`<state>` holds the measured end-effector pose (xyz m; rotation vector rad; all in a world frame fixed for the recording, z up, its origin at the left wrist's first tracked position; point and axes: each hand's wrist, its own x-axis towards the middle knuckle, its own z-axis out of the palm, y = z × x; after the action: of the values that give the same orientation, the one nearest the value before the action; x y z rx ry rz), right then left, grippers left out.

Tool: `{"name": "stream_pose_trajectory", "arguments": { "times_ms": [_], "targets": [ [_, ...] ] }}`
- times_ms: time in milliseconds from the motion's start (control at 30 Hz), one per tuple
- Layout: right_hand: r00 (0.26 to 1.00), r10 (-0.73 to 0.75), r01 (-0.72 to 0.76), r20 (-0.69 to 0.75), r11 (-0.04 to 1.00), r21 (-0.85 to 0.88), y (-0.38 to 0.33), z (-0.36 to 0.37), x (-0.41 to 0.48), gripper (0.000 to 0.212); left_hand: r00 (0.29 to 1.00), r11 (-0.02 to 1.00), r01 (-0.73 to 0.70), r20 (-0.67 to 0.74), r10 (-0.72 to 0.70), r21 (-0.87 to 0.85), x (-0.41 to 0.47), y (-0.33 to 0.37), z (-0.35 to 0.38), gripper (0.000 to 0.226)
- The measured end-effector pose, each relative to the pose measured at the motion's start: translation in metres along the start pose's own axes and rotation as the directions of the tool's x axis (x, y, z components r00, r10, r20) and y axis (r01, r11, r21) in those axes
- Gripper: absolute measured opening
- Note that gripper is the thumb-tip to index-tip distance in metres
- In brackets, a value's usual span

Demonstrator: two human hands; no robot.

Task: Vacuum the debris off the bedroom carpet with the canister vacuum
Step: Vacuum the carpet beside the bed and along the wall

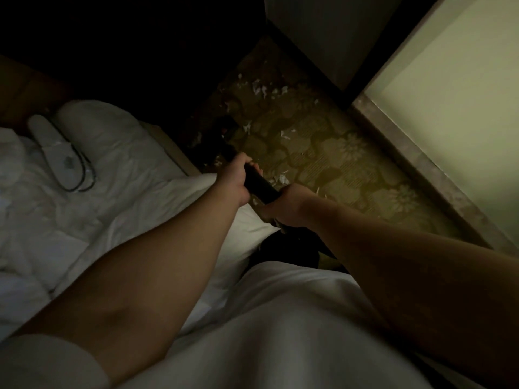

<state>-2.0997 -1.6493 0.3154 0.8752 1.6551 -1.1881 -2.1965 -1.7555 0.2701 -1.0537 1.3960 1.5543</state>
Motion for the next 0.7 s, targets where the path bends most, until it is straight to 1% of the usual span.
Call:
{"name": "stream_pose_trajectory", "arguments": {
  "times_ms": [100,167,267,333,467,600,700],
  "targets": [
    [1.000,0.008,-0.007,0.029,0.999,-0.045,0.018,-0.009,-0.008,0.028,1.000,1.000,0.015,-0.002,-0.015,0.017,-0.008,-0.019,0.006,0.020],
    [0.999,0.010,-0.008,0.043,0.999,-0.052,0.034,-0.016,-0.020,0.022,1.000,1.000,0.027,-0.002,-0.027,0.003,-0.018,-0.036,0.014,0.018],
    [0.998,0.003,0.001,0.056,0.997,-0.079,0.068,-0.029,-0.042,0.012,0.998,0.998,0.064,0.020,-0.065,0.014,-0.035,-0.068,0.030,0.023],
    [0.997,0.007,0.001,0.074,0.995,-0.105,0.094,-0.038,-0.055,0.014,0.996,0.996,0.082,0.021,-0.083,0.037,-0.047,-0.094,0.042,0.025],
    [1.000,-0.005,0.010,0.030,0.981,-0.194,0.154,-0.055,-0.076,0.019,0.996,0.996,0.092,0.008,-0.092,-0.009,-0.065,-0.154,0.065,0.021],
    [0.999,0.009,-0.002,0.046,0.987,-0.159,0.228,-0.072,-0.102,0.018,0.997,0.997,0.072,0.006,-0.071,-0.020,-0.088,-0.226,0.095,0.020],
    [1.000,0.016,-0.014,0.007,0.977,-0.215,0.289,-0.085,-0.125,0.031,0.997,0.996,0.075,0.003,-0.075,-0.042,-0.113,-0.283,0.121,0.015]
  ]
}}
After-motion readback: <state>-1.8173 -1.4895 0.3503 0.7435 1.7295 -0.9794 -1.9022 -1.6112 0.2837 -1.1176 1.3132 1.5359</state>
